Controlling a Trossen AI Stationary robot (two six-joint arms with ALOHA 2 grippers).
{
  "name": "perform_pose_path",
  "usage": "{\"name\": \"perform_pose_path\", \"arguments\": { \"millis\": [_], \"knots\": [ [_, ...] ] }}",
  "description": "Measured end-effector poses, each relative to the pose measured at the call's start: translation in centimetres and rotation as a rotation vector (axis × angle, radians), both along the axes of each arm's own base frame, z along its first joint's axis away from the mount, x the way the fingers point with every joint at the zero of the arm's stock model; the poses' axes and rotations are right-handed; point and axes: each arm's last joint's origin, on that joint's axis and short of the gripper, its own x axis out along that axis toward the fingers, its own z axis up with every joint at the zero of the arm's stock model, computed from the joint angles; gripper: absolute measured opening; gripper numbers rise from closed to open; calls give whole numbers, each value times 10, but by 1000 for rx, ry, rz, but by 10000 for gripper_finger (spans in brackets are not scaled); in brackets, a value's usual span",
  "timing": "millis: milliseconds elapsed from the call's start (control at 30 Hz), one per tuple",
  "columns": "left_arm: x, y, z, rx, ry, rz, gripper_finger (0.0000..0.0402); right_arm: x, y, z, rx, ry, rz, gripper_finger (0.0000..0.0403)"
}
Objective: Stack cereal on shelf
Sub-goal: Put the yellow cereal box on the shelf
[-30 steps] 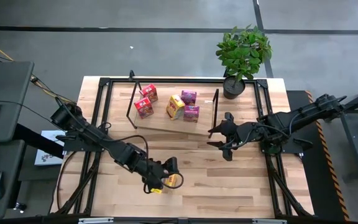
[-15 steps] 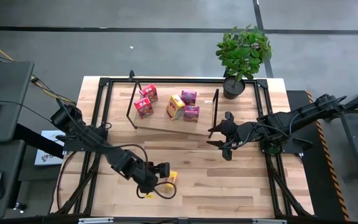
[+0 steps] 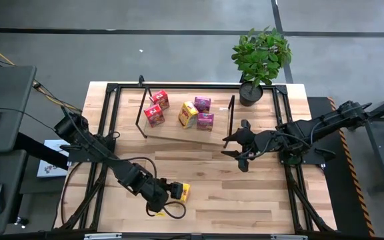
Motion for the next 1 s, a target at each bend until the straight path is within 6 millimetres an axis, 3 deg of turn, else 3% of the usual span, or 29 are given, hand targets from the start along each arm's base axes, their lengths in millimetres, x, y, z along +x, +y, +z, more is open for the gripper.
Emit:
{"name": "perform_pose_path", "arguments": {
  "millis": [500,1000],
  "knots": [
    [19,-3,-16,150,-28,-230,278,0,-1,1,-10,-10,-22,226],
    [31,2,-29,148,-10,-271,278,0,-1,1,-10,-11,-24,226]
  ]
}}
